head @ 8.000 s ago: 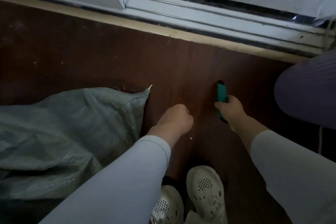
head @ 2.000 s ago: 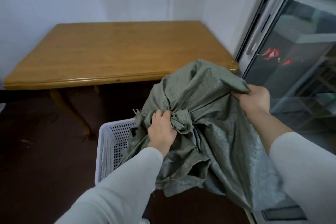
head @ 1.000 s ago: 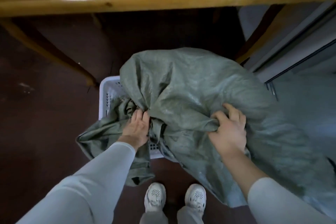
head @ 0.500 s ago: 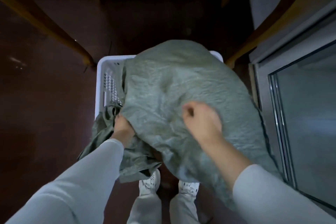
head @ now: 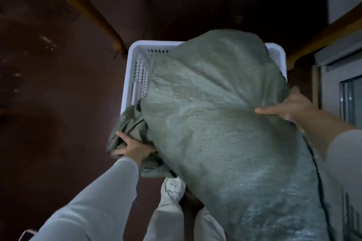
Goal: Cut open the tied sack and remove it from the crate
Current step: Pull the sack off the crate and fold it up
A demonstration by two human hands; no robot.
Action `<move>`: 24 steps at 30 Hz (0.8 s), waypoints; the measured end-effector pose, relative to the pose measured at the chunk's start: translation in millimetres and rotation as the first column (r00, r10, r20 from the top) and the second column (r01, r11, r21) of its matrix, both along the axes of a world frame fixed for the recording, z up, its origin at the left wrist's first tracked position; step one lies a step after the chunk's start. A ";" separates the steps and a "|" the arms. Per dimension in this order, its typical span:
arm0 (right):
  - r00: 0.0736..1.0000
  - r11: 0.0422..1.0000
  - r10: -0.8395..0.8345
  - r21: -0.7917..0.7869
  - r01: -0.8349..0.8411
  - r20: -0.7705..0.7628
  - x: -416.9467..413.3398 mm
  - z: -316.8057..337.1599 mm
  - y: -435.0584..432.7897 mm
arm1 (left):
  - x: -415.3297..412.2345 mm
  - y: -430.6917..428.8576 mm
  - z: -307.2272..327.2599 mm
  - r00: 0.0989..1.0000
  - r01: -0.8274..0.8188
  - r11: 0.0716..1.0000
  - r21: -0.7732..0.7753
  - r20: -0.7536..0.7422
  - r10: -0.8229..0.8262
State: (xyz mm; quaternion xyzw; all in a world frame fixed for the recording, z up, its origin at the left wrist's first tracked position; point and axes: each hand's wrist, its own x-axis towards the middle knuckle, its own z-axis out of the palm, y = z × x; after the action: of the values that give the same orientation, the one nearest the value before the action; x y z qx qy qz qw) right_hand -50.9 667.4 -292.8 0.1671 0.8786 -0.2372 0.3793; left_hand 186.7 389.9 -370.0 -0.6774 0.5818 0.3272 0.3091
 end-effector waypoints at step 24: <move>0.848 0.945 -0.327 -0.140 0.296 -0.417 38.3 50.2 15.8 | -81.0 -19.1 13.5 0.852 0.503 0.851 -0.151 -0.079 -0.517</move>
State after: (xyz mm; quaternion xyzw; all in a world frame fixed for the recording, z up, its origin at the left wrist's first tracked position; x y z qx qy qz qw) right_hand -12.6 683.3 -242.6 0.2369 0.8931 -0.3574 0.1360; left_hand 105.6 370.8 -356.5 -0.4962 0.7771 0.2352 0.3076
